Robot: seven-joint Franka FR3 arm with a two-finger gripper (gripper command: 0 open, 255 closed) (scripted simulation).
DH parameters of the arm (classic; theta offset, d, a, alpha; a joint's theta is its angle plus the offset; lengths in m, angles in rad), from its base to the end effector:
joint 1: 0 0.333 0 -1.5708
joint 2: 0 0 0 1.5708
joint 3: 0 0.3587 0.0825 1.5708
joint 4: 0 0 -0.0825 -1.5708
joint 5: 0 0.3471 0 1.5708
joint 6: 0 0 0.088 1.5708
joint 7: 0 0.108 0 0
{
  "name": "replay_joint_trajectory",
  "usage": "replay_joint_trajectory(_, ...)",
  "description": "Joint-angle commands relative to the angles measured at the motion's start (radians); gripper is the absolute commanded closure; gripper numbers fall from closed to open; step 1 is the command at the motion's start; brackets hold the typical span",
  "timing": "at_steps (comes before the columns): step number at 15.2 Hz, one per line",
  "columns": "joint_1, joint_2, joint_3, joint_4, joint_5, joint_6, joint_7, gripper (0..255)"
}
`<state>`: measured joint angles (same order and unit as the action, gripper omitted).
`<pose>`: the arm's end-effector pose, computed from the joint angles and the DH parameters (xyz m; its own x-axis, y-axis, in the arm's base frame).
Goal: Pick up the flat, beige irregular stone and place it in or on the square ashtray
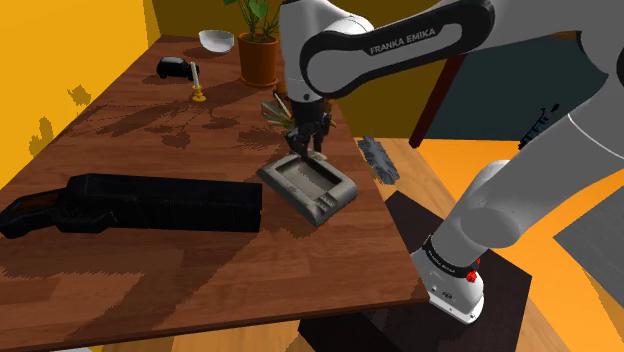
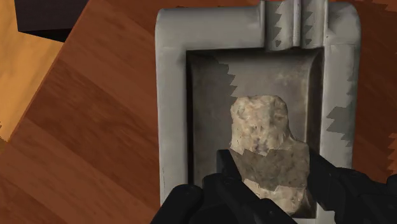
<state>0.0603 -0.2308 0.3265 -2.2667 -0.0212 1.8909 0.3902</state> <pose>0.3854 0.1644 0.4943 0.9938 -0.0169 -0.1095 -0.0009 -0.9895 0.1446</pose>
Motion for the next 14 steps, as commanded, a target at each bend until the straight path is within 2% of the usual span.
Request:
replay_joint_trajectory(1, 0.0, 0.012, 0.002, -0.02, -0.003, 0.032, 0.005, 255)
replay_joint_trajectory(10, -0.002, 0.069, 0.011, -0.092, -0.021, 0.157, 0.028, 255)
replay_joint_trajectory(14, -0.002, 0.071, 0.011, -0.094, -0.022, 0.161, 0.029, 255)
